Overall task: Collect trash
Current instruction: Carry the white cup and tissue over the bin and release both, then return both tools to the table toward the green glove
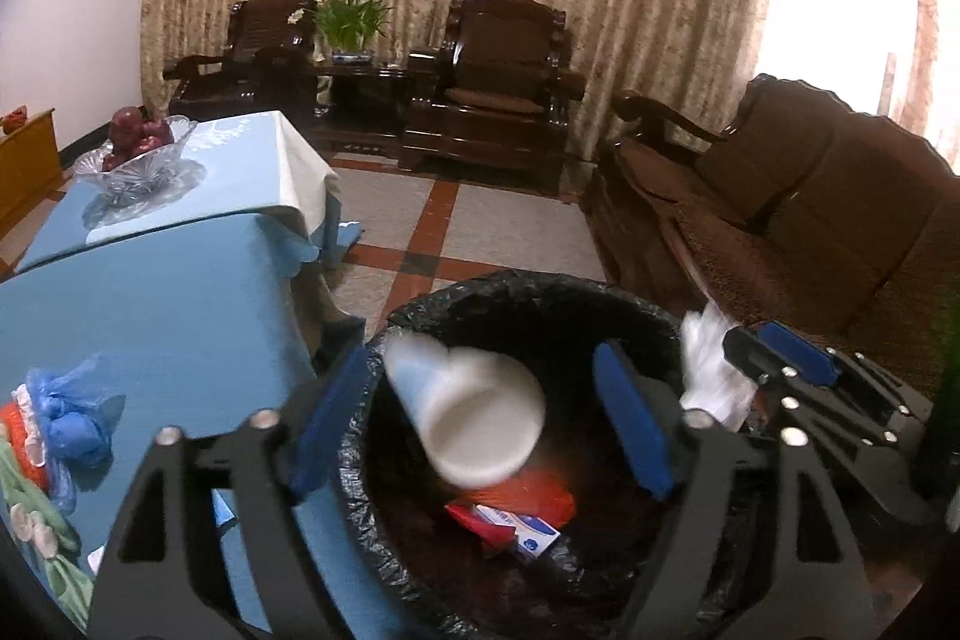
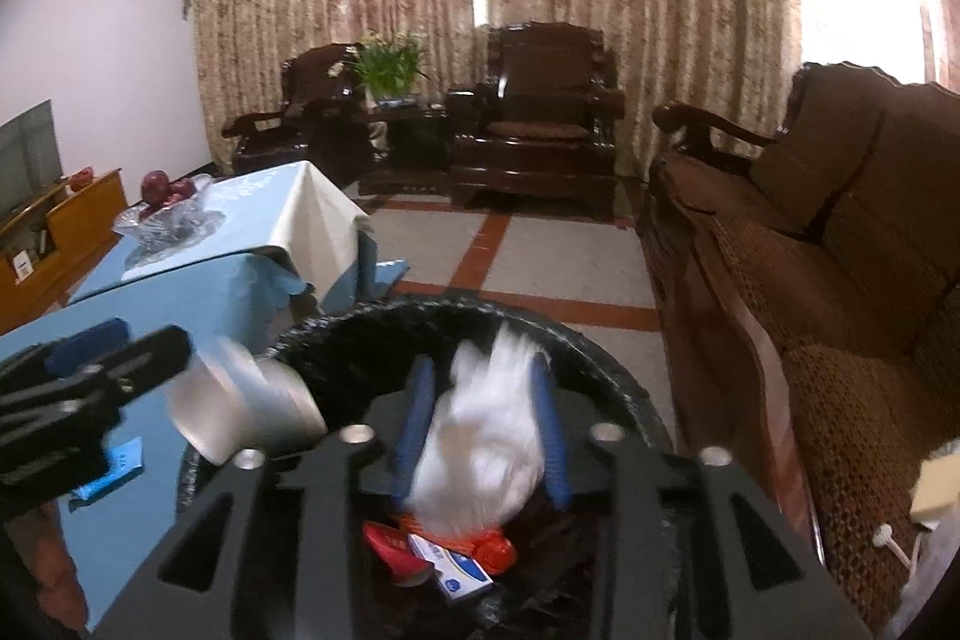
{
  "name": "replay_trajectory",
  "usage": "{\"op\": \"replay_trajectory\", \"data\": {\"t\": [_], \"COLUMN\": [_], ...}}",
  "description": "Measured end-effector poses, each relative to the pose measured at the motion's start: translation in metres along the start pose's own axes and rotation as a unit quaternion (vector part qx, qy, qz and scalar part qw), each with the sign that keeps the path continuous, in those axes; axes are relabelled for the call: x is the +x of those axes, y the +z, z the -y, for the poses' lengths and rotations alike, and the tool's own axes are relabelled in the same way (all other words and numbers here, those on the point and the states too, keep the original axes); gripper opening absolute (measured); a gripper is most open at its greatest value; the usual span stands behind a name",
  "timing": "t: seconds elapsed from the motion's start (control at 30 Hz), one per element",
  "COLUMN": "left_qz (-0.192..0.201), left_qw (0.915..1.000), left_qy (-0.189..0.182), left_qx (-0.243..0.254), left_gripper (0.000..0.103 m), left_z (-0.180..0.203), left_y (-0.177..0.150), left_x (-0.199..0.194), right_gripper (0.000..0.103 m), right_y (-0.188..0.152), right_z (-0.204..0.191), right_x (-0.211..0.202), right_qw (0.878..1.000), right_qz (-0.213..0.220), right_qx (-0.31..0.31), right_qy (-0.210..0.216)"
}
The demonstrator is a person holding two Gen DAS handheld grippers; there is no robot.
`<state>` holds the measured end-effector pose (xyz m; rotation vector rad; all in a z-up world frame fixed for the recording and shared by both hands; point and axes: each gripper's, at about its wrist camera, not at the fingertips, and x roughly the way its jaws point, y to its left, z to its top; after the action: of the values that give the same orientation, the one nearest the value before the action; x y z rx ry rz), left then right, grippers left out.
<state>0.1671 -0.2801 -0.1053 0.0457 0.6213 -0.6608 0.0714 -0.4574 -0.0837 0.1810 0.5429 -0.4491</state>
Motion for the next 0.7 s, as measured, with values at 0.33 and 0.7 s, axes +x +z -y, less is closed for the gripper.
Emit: {"op": "replay_trajectory", "data": {"t": [0.33,0.7], "left_qz": [0.022,0.038], "left_qw": [0.9979,0.9808], "left_qy": [0.056,0.183], "left_qx": [-0.021,-0.055], "left_gripper": [0.089,0.089], "left_z": [-0.045,-0.143], "left_y": [-0.003,-0.032], "left_x": [-0.034,-0.11], "right_gripper": [0.097,0.097], "right_y": [-0.006,-0.006], "right_z": [-0.021,-0.131], "right_x": [-0.013,-0.029], "right_qw": [1.0,0.995], "right_qz": [0.013,0.024], "right_qx": [0.001,-0.035], "right_qy": [-0.022,0.092]}}
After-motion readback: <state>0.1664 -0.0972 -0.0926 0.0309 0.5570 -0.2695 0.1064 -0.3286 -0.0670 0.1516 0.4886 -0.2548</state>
